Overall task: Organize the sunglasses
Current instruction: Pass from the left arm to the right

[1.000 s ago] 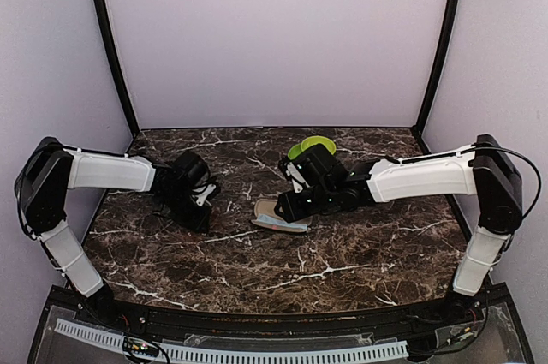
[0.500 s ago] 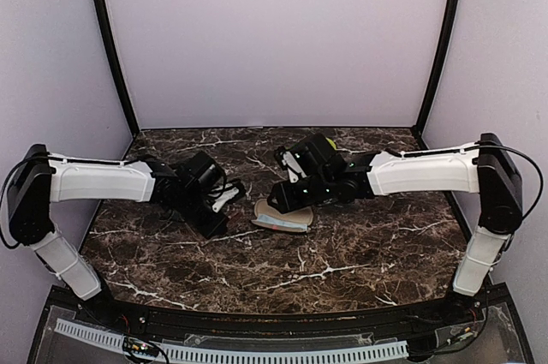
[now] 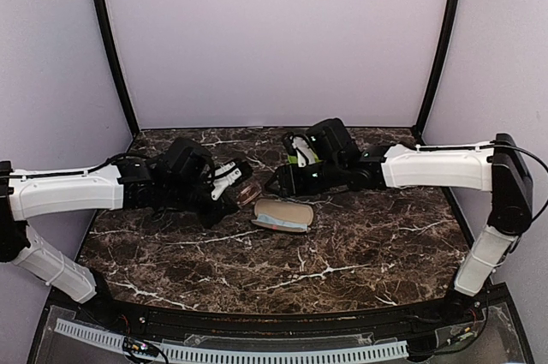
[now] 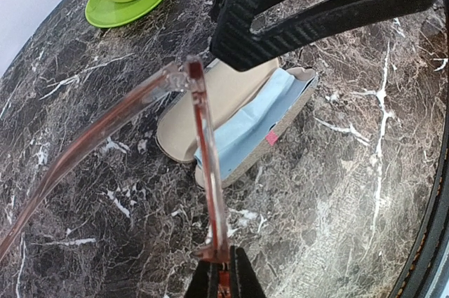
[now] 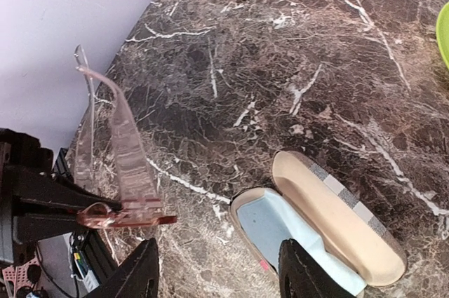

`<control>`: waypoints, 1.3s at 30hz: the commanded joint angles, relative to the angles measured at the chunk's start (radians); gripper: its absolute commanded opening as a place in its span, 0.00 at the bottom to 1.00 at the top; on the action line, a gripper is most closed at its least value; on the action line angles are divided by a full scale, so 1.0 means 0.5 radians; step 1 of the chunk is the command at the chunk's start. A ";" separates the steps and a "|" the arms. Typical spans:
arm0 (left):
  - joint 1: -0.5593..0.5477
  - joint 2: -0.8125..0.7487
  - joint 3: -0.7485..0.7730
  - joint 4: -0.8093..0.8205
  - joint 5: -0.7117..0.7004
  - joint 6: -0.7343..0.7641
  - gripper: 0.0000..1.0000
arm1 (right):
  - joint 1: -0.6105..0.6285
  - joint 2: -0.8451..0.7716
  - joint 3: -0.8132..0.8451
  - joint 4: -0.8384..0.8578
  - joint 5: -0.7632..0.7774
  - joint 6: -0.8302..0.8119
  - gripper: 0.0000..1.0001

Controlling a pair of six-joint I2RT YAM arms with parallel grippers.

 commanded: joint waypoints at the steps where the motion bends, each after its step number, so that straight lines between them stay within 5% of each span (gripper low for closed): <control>1: -0.045 -0.030 -0.049 0.066 -0.074 0.120 0.00 | -0.034 -0.146 -0.106 0.243 -0.164 0.122 0.60; 16: -0.178 -0.066 -0.057 0.159 -0.266 0.256 0.00 | -0.063 -0.044 -0.276 0.702 -0.635 0.489 0.85; 39: -0.242 -0.057 -0.060 0.212 -0.311 0.287 0.00 | -0.064 0.112 -0.520 1.436 -0.824 0.807 0.76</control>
